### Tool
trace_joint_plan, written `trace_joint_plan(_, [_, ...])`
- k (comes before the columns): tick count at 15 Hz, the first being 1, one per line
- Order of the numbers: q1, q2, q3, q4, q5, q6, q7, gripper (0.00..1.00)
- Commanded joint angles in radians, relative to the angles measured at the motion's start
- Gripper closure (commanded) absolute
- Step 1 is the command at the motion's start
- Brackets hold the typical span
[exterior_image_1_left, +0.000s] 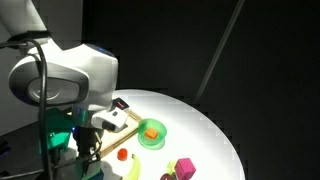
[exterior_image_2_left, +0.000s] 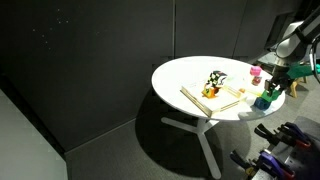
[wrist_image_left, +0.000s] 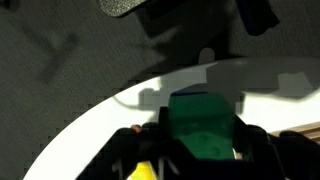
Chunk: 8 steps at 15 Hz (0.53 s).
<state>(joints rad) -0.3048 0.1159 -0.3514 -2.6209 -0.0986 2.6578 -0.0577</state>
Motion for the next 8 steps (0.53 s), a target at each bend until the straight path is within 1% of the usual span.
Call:
trace_joint_plan(1, [0.01, -0.073, -0.004, 0.019, -0.044, -0.089, 0.084, 0.69])
trace_joint_plan(4, [0.012, -0.088, 0.007, 0.059, -0.061, -0.143, 0.158, 0.69])
trace_joint_plan(8, [0.018, -0.089, 0.029, 0.127, -0.031, -0.214, 0.21, 0.69])
